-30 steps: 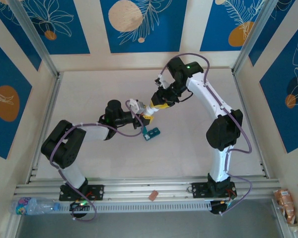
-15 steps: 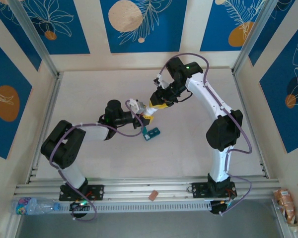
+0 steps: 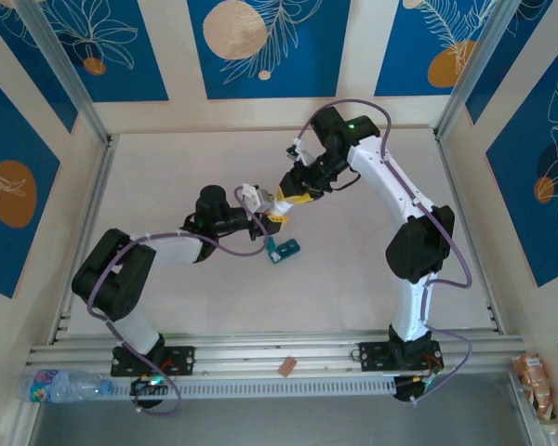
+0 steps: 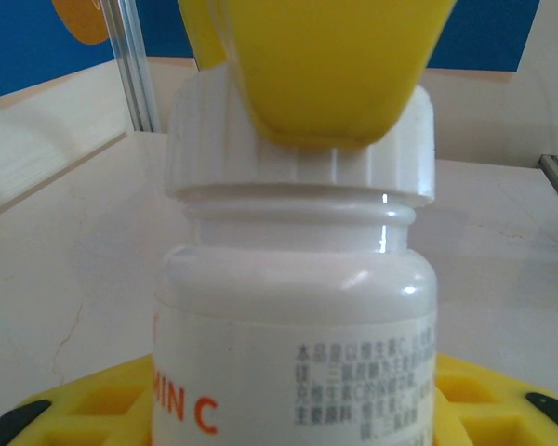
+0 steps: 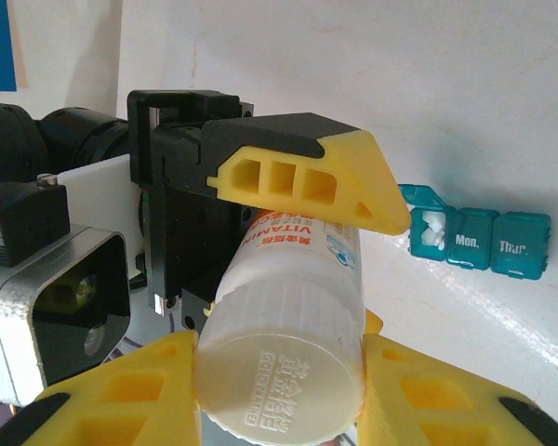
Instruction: Sort the pills into containers
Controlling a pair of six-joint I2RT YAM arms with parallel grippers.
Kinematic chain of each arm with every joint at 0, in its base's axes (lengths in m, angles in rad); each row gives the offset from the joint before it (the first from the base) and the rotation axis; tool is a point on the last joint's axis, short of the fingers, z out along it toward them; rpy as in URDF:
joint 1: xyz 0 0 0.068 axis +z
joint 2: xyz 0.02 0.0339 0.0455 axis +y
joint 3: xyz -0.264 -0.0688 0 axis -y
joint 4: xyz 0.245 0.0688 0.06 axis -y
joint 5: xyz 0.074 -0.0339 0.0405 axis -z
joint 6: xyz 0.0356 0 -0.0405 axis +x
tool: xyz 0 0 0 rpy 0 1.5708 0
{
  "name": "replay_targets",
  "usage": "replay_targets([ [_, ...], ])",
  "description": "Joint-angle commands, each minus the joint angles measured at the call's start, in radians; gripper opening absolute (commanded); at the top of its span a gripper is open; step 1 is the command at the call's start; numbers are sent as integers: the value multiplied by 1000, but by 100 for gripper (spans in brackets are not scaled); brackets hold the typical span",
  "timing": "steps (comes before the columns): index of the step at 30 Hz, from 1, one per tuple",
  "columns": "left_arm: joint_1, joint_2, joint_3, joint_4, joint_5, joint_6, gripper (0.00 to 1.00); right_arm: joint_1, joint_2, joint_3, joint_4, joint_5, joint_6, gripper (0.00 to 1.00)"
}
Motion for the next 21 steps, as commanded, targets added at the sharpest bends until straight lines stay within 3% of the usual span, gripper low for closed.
replay_targets([
  [1,-26,-46,42,-3,47,53,0,-1,16,13,-8,-32,-8,33],
  [11,-37,-56,85,-110,82,86,0,41,63,52,-63,-9,-48,33],
  [21,-48,-55,58,-20,30,38,0,40,-24,-132,146,-125,141,34],
])
